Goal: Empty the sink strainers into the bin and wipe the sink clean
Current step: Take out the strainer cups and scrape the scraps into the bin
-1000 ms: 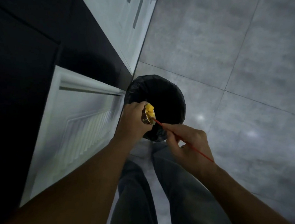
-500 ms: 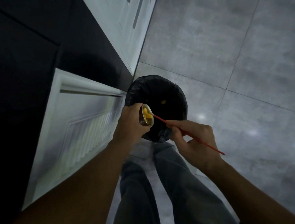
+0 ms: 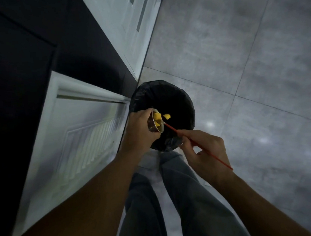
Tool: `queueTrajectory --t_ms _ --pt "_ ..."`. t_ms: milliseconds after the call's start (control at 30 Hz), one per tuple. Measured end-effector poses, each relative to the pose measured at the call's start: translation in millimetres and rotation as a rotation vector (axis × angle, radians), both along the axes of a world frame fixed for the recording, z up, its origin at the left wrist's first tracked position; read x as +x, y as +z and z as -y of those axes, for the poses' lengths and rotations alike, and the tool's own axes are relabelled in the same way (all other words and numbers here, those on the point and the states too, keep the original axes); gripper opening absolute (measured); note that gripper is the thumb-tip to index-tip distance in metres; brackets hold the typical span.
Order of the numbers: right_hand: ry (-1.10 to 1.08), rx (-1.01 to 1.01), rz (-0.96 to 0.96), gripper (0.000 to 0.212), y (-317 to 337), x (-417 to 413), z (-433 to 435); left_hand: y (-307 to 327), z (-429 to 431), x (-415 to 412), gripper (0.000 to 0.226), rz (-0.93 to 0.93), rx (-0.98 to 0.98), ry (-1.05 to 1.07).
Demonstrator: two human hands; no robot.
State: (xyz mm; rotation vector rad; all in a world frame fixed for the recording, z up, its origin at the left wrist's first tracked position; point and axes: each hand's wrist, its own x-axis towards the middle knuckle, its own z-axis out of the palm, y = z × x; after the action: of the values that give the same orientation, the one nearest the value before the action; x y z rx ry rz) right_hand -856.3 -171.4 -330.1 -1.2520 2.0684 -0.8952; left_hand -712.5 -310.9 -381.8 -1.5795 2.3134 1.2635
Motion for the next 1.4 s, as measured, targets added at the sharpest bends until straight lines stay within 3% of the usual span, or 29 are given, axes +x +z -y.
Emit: queueTrajectory --t_ms 267,500,733,900,1133,1400 --pt "0.085 0.003 0.064 0.024 -7.2 6.8 6.0 1.7 -6.9 0.5 0.080 0.019 0.032 0.036" --pt "-0.042 0.045 0.025 0.022 -3.5 -3.3 1.1 4.6 -7.3 7.8 0.081 0.026 0.021 0.043" --pt "0.040 0.108 0.215 0.023 7.6 6.0 2.0 6.0 -10.3 4.4 0.078 0.020 0.056 0.024" --pt "-0.035 0.163 0.227 0.023 2.7 6.5 6.3 7.6 -9.1 6.5 0.075 0.012 0.092 -0.024" --pt "-0.123 0.072 0.190 0.021 7.6 -3.3 -1.5 8.8 -8.6 7.3 0.073 0.034 0.099 -0.013" --pt "0.015 0.064 0.254 0.023 -1.8 4.5 8.3 7.8 -10.2 1.8 0.074 0.018 0.159 -0.007"
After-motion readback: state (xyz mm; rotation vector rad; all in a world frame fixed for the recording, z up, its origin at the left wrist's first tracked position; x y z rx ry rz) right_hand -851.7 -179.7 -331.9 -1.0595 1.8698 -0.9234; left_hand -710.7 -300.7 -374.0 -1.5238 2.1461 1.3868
